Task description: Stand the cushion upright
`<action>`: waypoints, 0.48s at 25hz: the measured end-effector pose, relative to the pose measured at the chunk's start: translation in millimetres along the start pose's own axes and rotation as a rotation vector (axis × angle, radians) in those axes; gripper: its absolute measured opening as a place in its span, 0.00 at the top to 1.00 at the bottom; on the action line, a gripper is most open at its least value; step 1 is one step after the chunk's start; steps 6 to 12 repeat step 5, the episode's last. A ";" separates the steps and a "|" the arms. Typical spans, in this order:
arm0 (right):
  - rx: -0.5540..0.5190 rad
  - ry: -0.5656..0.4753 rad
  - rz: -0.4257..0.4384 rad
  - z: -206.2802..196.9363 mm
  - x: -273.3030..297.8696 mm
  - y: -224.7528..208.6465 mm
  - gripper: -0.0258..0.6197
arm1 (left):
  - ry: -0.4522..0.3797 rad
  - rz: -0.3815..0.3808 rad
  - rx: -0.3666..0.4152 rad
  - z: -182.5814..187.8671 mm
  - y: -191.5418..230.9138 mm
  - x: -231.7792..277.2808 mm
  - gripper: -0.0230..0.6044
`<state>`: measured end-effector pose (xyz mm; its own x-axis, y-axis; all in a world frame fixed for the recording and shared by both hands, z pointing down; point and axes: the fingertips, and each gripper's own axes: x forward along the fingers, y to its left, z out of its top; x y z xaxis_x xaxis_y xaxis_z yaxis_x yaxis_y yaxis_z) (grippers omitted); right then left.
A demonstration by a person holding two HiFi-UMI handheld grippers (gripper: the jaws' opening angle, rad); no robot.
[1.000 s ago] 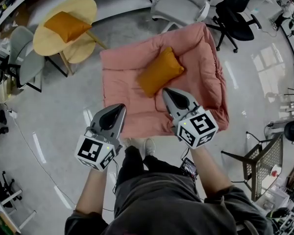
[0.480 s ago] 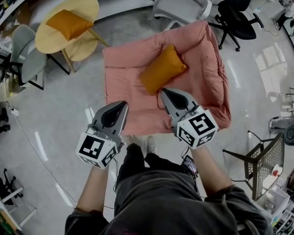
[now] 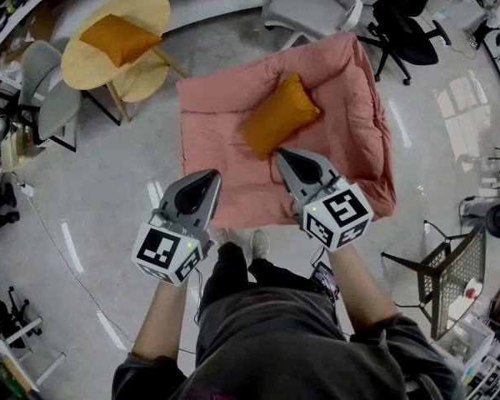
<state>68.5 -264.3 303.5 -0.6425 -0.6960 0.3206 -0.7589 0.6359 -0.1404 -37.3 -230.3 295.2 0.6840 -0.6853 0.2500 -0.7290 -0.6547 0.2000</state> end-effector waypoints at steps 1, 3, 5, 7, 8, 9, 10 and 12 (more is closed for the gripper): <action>-0.001 0.002 -0.001 -1.0 -0.1 0.7 0.94 | -0.001 -0.001 0.000 -0.6 -0.2 -0.4 0.95; -0.002 0.003 -0.002 -2.7 -0.3 1.9 0.94 | -0.001 -0.005 0.001 -1.8 -1.0 -1.0 0.95; -0.002 0.005 -0.002 -4.3 -0.5 2.9 0.94 | -0.001 -0.007 0.001 -3.1 -1.9 -1.6 0.95; -0.002 0.005 -0.002 -4.3 -0.5 2.9 0.94 | -0.001 -0.007 0.001 -3.1 -1.9 -1.6 0.95; -0.002 0.005 -0.002 -4.3 -0.5 2.9 0.94 | -0.001 -0.007 0.001 -3.1 -1.9 -1.6 0.95; -0.002 0.005 -0.002 -4.3 -0.5 2.9 0.94 | -0.001 -0.007 0.001 -3.1 -1.9 -1.6 0.95; -0.002 0.005 -0.002 -4.3 -0.5 2.9 0.94 | -0.001 -0.007 0.001 -3.1 -1.9 -1.6 0.95; -0.002 0.005 -0.002 -4.3 -0.5 2.9 0.94 | -0.001 -0.007 0.001 -3.1 -1.9 -1.6 0.95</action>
